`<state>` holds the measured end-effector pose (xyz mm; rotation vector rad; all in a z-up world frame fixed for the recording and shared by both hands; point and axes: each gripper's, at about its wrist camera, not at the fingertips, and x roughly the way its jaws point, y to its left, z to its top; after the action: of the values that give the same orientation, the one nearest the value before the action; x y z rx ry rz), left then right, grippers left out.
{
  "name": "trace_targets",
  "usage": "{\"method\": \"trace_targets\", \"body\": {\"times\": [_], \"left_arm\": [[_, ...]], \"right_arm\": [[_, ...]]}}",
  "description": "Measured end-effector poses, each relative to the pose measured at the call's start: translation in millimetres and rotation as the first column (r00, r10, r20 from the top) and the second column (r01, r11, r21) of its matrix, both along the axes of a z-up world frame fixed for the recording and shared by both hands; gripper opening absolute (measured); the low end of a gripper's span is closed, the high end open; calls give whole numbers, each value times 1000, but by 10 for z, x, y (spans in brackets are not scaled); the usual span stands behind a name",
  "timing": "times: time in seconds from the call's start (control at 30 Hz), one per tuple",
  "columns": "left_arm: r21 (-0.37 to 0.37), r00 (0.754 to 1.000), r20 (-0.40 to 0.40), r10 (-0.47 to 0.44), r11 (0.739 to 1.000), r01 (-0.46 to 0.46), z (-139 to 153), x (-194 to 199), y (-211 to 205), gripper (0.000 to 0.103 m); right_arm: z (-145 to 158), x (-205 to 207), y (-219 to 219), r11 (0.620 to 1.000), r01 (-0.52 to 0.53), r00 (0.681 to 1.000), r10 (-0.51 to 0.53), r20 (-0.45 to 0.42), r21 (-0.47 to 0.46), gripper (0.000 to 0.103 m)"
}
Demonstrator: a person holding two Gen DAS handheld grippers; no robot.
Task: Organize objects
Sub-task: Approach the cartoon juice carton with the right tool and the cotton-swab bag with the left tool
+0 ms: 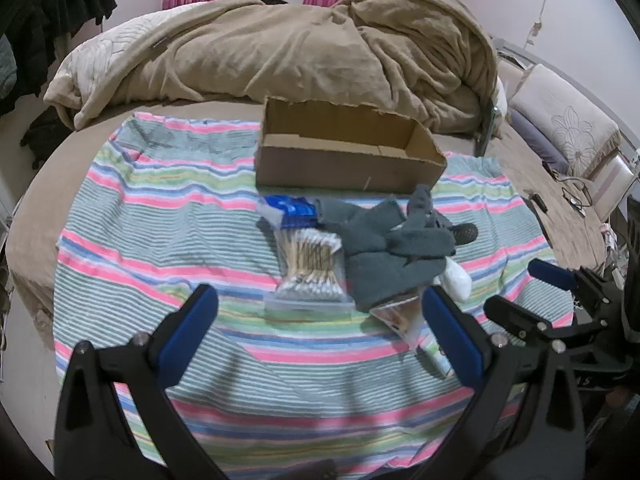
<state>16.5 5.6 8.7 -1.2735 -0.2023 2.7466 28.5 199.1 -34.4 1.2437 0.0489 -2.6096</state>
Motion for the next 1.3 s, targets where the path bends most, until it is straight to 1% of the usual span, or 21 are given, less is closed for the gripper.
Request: {"method": "trace_targets", "body": {"times": [1.03, 1.3], "left_arm": [[5, 1000, 6, -1, 1000, 1, -23, 50, -22, 103], [11, 1000, 21, -5, 1000, 4, -101, 5, -28, 103]], "right_arm": [[-54, 37, 32, 1000, 16, 999, -16, 29, 0, 97], [-120, 5, 28, 1000, 15, 999, -15, 49, 5, 97]]}}
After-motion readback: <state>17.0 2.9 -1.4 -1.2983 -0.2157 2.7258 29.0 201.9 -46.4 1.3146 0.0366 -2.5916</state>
